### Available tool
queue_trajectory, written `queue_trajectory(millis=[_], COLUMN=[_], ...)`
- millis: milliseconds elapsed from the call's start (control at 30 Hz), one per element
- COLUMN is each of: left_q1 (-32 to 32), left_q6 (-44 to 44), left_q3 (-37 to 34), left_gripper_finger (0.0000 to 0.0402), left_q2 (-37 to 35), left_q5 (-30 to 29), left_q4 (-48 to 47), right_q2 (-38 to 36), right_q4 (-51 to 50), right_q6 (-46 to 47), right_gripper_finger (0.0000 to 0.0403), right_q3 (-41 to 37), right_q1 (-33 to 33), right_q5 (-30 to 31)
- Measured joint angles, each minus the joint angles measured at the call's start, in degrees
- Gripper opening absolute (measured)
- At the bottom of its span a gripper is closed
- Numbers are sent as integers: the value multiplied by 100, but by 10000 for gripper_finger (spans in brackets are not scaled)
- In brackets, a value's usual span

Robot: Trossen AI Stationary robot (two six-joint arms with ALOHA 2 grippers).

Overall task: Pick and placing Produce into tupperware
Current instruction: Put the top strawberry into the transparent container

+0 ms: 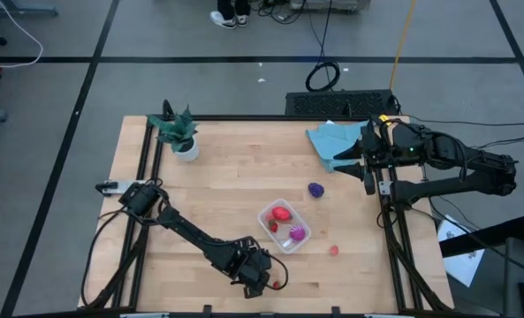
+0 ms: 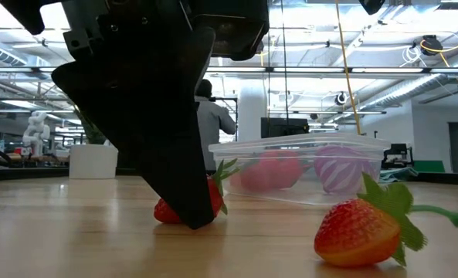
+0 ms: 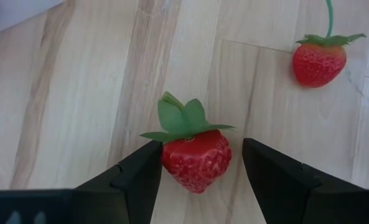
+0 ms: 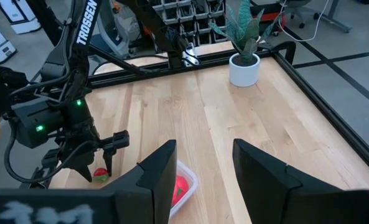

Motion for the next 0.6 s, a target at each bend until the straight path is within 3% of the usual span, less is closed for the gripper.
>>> queue_trajectory(millis=[600], left_q1=[4], left_q6=[-15], left_q3=[-6], left_gripper_finger=[217], left_q2=[2], left_q5=[-21], left_q4=[0], right_q2=[0], right_q4=[0], right_q6=[2], right_gripper_finger=[151], right_q3=[0], right_q1=[0], right_q5=[1])
